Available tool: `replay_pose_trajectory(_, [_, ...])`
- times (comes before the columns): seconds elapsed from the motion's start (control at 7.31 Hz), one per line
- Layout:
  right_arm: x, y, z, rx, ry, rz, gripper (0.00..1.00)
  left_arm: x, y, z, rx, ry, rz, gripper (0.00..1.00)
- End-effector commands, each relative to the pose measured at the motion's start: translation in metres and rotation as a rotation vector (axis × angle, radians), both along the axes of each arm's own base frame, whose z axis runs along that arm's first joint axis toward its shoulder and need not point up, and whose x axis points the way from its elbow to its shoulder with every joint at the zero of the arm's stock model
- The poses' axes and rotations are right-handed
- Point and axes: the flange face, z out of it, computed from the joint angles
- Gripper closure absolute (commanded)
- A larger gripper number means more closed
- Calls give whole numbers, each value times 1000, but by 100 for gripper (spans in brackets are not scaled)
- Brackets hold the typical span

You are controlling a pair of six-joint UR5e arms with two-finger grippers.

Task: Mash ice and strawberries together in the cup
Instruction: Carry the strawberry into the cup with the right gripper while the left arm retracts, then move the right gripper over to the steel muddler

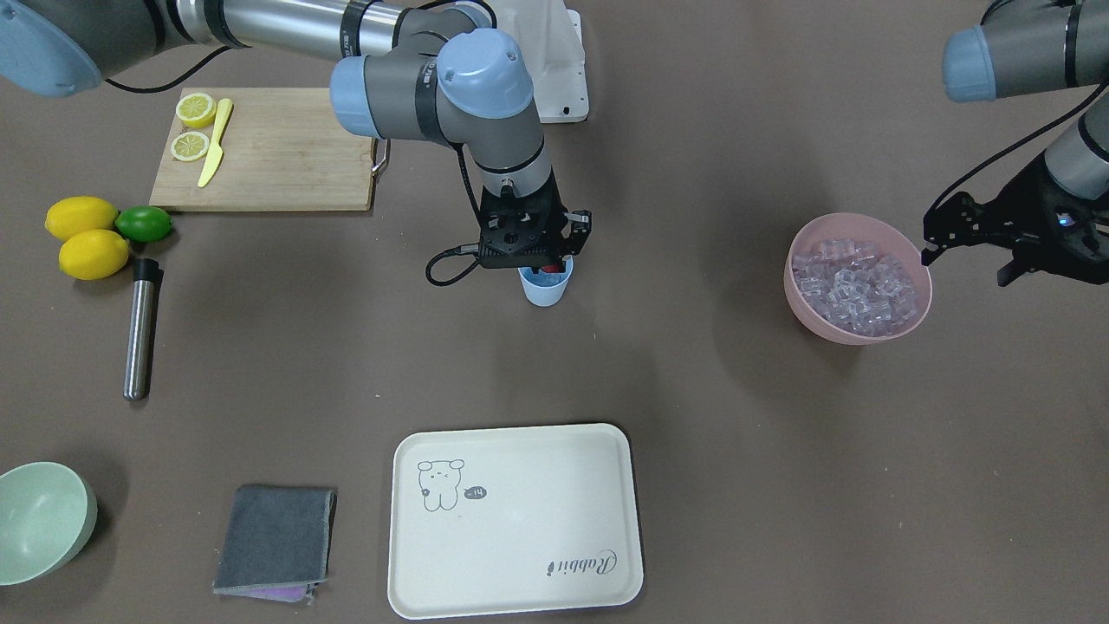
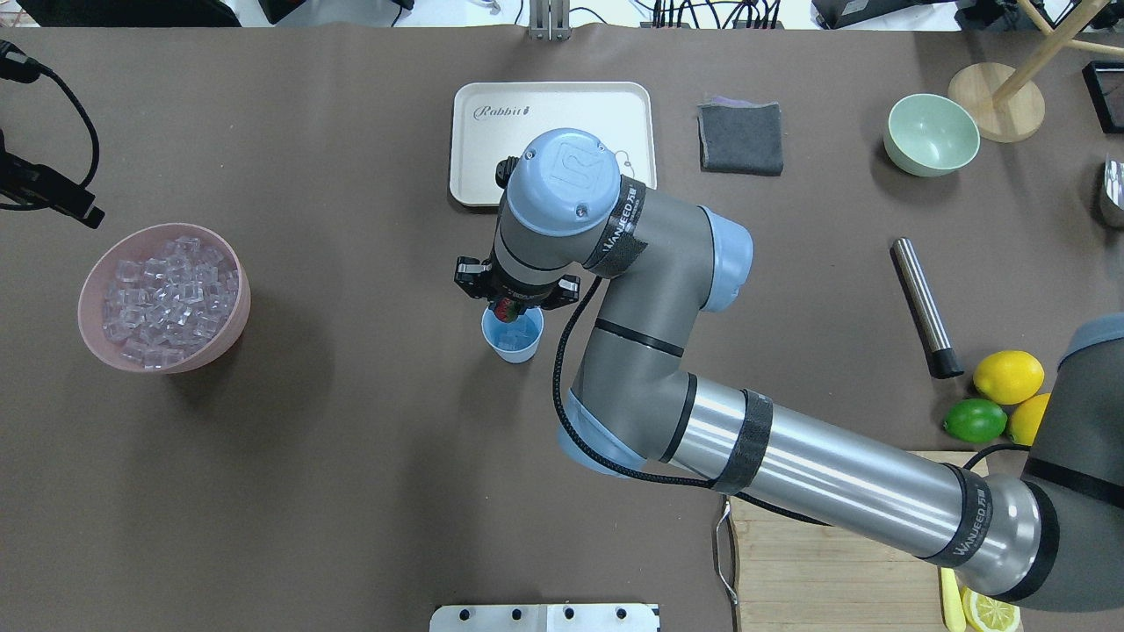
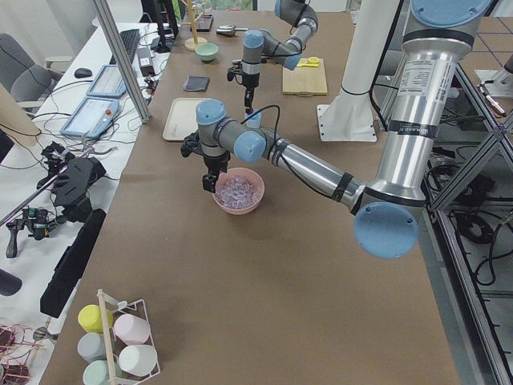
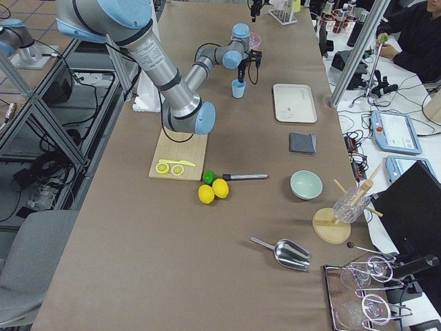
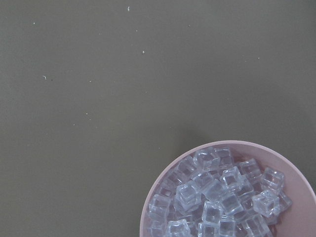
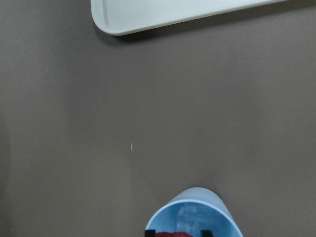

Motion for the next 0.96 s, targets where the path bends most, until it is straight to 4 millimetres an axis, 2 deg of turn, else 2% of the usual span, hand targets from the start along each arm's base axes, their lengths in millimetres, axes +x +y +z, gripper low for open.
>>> replay_pose_trajectory(0.0, [6,7,9,0,1,-1,1,-4,-1,-2,-2,2,-12,3])
replay_pose_trajectory(0.14, [23,8,18,-1,-4,1,0,-5,-1,0,-5,0,-14,3])
replay_pose_trajectory(0.27, [55,7,25,-8,10,9,0,-14,-4,2,-9,-5,-32,3])
replay_pose_trajectory(0.41, [90,3,22,0,36,-26,0,-30,-8,7,-10,-10,-56,3])
replay_pose_trajectory(0.55, [133,-5,34,4,58,-53,0,-38,-5,16,-22,-18,-63,3])
replay_pose_trajectory(0.68, [167,-14,70,41,89,-73,0,-43,0,27,-34,-27,-63,3])
replay_pose_trajectory(0.82, [203,-30,102,77,117,-95,0,-59,5,42,-34,-39,-63,3])
